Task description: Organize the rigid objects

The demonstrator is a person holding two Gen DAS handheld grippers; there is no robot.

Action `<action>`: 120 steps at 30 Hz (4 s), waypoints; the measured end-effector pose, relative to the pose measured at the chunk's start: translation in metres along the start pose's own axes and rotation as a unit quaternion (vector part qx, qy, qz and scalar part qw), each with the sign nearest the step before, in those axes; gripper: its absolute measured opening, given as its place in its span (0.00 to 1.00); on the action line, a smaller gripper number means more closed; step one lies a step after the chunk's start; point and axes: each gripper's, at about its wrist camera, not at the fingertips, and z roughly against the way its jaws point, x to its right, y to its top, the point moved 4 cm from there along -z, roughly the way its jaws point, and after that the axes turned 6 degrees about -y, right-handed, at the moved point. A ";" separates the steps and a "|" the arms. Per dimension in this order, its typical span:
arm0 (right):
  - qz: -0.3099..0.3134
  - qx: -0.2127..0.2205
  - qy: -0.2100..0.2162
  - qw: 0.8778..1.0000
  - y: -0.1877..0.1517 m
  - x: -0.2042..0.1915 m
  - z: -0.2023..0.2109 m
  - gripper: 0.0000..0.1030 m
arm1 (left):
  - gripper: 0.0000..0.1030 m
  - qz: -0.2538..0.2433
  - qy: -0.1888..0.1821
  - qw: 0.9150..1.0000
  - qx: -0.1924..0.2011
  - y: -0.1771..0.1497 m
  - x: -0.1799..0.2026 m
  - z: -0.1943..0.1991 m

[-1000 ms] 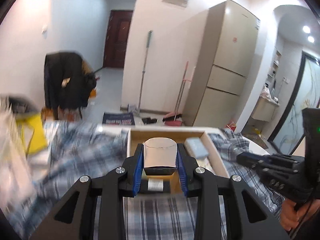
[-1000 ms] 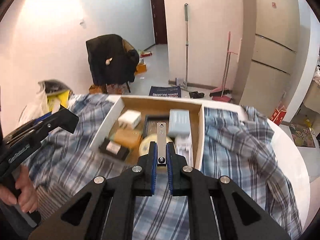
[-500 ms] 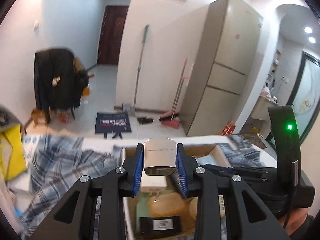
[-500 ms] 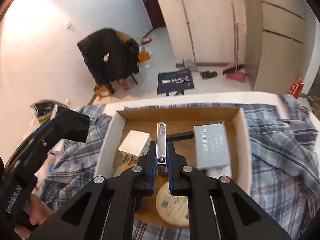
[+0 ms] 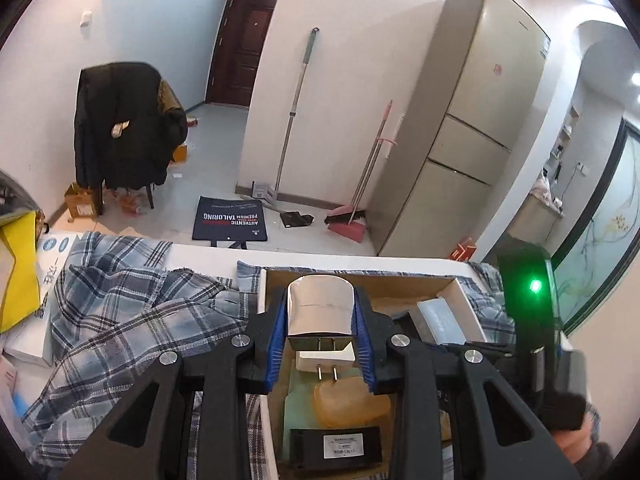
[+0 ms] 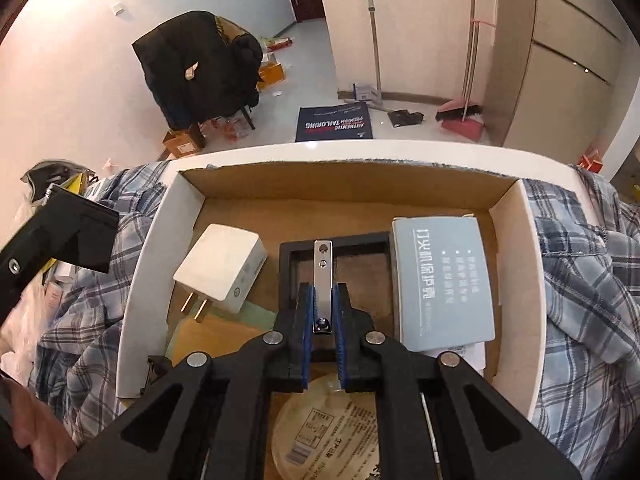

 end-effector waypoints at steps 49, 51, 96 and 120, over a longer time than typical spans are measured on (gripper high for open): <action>-0.052 0.270 -0.089 0.957 -0.028 0.062 0.239 0.60 | 0.94 -0.102 -0.003 0.975 0.196 0.035 0.093 0.162; -0.049 0.302 -0.097 0.947 -0.037 0.057 0.266 0.64 | 1.00 -0.120 -0.004 0.966 0.231 0.033 0.104 0.191; -0.005 0.455 -0.134 0.880 -0.209 0.028 0.231 1.00 | 1.00 -0.134 0.049 0.950 0.278 -0.146 0.080 0.187; -0.007 0.468 -0.134 0.873 -0.215 0.028 0.238 1.00 | 1.00 -0.136 0.066 0.949 0.275 -0.150 0.083 0.187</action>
